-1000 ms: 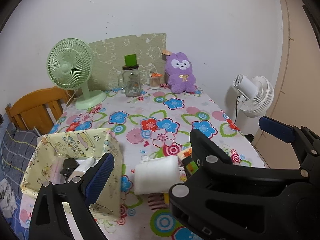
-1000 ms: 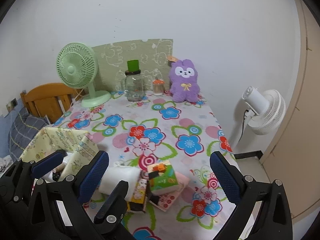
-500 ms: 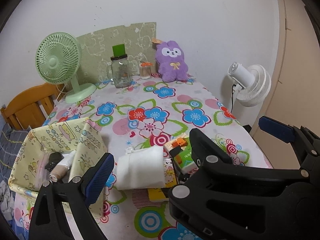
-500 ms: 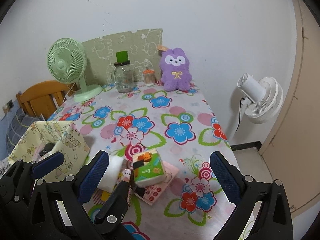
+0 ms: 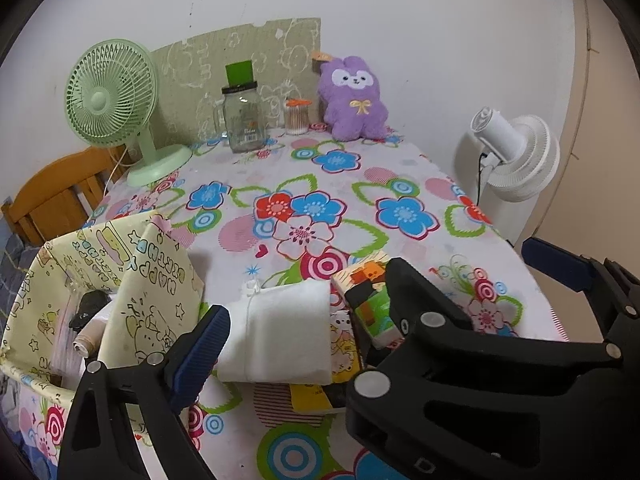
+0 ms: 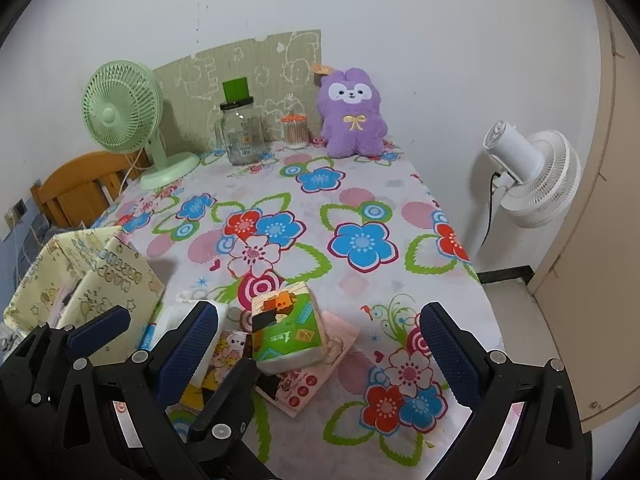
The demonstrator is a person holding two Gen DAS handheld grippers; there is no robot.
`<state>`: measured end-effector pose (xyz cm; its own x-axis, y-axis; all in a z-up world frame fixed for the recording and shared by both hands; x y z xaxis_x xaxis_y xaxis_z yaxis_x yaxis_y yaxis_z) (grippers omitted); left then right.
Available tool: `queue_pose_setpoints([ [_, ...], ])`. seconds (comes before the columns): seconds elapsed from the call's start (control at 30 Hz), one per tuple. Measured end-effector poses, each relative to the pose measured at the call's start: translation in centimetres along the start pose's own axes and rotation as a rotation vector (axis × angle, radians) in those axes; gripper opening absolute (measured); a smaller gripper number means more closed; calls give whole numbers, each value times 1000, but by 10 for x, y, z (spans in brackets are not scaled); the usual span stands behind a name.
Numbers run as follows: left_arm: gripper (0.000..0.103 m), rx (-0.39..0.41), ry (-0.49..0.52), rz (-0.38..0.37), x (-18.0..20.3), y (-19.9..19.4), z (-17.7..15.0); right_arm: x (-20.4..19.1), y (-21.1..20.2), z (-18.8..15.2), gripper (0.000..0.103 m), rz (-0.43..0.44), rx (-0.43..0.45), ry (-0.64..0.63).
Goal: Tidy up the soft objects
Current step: 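Grasp the white cloth with the left gripper while the right gripper grasps the green tissue pack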
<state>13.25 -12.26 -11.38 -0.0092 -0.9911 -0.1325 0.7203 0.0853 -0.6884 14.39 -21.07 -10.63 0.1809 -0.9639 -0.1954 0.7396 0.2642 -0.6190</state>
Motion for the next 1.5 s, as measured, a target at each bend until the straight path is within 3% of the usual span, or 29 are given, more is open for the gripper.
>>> queue_pose_setpoints([
  [0.4, 86, -57, -4, 10, -2, 27, -1, 7, 26, -2, 102, 16, -45, 3],
  [0.57, 73, -76, -10, -14, -2, 36, -3, 8, 36, -4, 102, 25, -69, 8],
  [0.8, 67, -90, -16, -20, -6, 43, -4, 5, 45, -5, 102, 29, -89, 3],
  [1.03, 44, -96, -30, -13, -12, 49, -7, 0, 57, -7, 102, 44, -115, -1],
  [1.5, 42, -98, -19, -36, -15, 49, -8, 0, 73, -10, 102, 62, -147, 36],
])
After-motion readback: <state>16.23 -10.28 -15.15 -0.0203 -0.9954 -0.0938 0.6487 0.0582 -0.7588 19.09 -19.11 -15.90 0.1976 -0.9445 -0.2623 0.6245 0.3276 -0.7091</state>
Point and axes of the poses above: each gripper's, at about its wrist camera, not at the fingertips, and y roughly the way its jaws point, x to its right, z to its top, the point moved 3 cm from there along y, roughly the way its jaws point, and after that the axes turned 8 degrees about z, right-handed, at the moved point
